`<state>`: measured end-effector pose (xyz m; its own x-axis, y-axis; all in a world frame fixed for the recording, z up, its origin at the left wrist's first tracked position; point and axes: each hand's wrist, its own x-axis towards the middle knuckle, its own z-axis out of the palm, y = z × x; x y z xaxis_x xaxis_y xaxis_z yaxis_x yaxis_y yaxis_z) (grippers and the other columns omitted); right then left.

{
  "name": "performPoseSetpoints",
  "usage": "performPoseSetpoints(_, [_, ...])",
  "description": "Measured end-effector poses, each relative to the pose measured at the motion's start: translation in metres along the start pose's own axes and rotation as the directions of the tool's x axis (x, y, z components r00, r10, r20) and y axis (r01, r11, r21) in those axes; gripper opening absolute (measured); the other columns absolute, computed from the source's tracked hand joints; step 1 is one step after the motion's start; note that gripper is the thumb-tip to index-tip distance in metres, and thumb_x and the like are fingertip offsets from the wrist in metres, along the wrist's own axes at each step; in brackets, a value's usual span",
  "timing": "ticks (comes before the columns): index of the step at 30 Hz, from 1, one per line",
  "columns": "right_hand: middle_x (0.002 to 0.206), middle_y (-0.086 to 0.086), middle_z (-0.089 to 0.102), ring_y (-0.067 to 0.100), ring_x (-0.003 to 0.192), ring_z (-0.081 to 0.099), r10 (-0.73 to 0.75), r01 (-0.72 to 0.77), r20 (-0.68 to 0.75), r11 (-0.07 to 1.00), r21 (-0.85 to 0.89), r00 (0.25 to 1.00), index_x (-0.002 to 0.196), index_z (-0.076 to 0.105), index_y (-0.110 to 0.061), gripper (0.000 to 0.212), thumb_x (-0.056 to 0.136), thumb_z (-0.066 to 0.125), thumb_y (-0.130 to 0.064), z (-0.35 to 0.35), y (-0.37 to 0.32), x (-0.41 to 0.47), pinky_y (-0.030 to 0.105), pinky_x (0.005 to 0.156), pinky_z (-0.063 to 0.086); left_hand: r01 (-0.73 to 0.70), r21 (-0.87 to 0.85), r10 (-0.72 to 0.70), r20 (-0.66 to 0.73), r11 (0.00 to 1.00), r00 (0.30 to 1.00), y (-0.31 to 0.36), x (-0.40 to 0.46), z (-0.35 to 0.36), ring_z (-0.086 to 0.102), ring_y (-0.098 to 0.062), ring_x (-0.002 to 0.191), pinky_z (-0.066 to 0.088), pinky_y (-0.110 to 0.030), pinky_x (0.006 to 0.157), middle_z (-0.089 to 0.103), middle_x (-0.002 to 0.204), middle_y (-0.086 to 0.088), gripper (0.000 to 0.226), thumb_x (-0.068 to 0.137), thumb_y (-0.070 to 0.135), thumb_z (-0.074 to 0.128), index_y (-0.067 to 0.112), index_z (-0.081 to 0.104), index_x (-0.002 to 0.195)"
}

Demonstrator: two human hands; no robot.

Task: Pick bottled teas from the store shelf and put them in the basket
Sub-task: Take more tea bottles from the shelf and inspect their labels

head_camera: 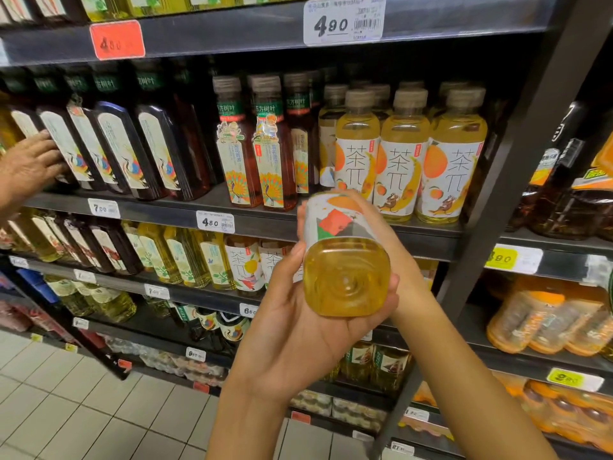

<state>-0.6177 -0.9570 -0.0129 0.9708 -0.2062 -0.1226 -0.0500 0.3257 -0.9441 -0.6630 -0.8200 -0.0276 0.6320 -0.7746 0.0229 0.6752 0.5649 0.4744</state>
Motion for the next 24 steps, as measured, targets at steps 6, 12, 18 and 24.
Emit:
performPoseSetpoints(6, [0.083,0.01,0.063,0.022,0.08,0.06,-0.028,-0.03,0.191,0.955,0.295,0.981,0.084,0.063,-0.012,0.014,0.089,0.057,-0.025,0.018,-0.038,0.02,0.032,0.076,0.05,0.031,0.04,-0.034,0.062,0.999,0.998,0.004,0.005,-0.015,0.063,-0.034,0.097,0.054,-0.042,0.085,0.059,0.114,-0.027,0.07,0.075,0.036,0.074,-0.006,0.054,0.127])
performPoseSetpoints(12, [0.085,0.004,0.075,0.015,0.077,0.071,-0.326,0.297,0.218,0.942,0.157,0.92,0.1,0.065,-0.013,0.012,0.09,0.061,-0.019,0.006,-0.05,0.014,0.026,0.067,0.056,-0.134,0.378,0.172,-0.067,0.916,0.983,0.009,0.006,-0.029,0.063,-0.032,0.107,0.056,-0.047,0.08,0.061,0.129,-0.016,0.068,0.074,0.049,0.073,0.016,0.058,0.131])
performPoseSetpoints(18, [0.09,0.001,0.075,0.009,0.081,0.07,-0.443,0.475,0.223,0.873,-0.114,0.868,0.112,0.059,-0.015,0.024,0.091,0.062,-0.026,0.006,-0.052,-0.001,0.021,0.068,0.054,-0.167,0.54,0.24,-0.067,0.825,0.968,0.003,0.01,-0.038,0.062,-0.019,0.116,0.055,-0.031,0.086,0.065,0.126,-0.002,0.051,0.077,0.059,0.055,0.033,0.066,0.119])
performPoseSetpoints(24, [0.107,0.006,0.069,0.021,0.104,0.065,-0.396,0.394,0.308,0.916,0.071,0.865,0.122,0.058,-0.008,0.034,0.096,0.052,-0.03,0.006,-0.041,0.0,0.036,0.091,0.053,-0.018,0.216,0.01,0.037,0.976,0.999,-0.004,0.015,-0.042,0.068,-0.027,0.083,0.057,-0.038,0.063,0.068,0.103,-0.017,0.081,0.07,0.057,0.073,0.008,0.055,0.132])
